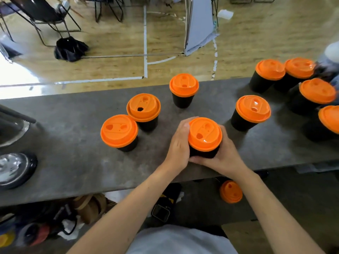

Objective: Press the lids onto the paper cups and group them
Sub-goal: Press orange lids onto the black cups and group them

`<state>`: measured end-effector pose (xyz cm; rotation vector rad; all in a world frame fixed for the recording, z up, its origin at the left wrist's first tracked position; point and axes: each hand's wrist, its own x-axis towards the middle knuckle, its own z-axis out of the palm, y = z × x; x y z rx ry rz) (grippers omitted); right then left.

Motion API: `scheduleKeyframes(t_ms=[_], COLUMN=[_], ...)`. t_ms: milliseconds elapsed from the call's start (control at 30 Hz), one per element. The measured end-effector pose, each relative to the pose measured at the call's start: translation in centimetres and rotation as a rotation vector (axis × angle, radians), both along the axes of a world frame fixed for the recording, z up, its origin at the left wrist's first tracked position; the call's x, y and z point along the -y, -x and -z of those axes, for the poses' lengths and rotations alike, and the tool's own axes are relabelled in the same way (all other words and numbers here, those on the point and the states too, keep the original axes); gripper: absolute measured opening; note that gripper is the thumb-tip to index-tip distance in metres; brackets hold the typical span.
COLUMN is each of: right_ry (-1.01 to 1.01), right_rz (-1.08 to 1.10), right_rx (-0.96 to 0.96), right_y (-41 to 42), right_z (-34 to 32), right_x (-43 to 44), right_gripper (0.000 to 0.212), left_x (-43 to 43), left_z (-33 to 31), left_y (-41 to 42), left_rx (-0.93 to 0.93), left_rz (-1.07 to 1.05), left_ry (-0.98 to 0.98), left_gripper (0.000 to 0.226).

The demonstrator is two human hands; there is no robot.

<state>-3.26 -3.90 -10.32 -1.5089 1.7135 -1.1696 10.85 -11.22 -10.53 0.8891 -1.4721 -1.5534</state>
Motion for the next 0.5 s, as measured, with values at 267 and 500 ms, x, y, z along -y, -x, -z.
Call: scheduleKeyframes(t_ms=[267, 500], right_ry=[0.06, 0.076], right_rz=[0.021, 0.071], right_rx=[-0.009, -0.047], right_y=[0.3, 0.0], right_z=[-0.1, -0.1], right_x=[0.2, 0.2], right_gripper=[0.083, 0.09], left_x=[0.7, 0.5], left_z=[-1.1, -0.6], left_y=[0.4, 0.7], left_rx=[0.066, 0.081], left_rz=[0.056, 0.014], left_ry=[-0.02, 0.102], left_gripper=[0.056, 0.046])
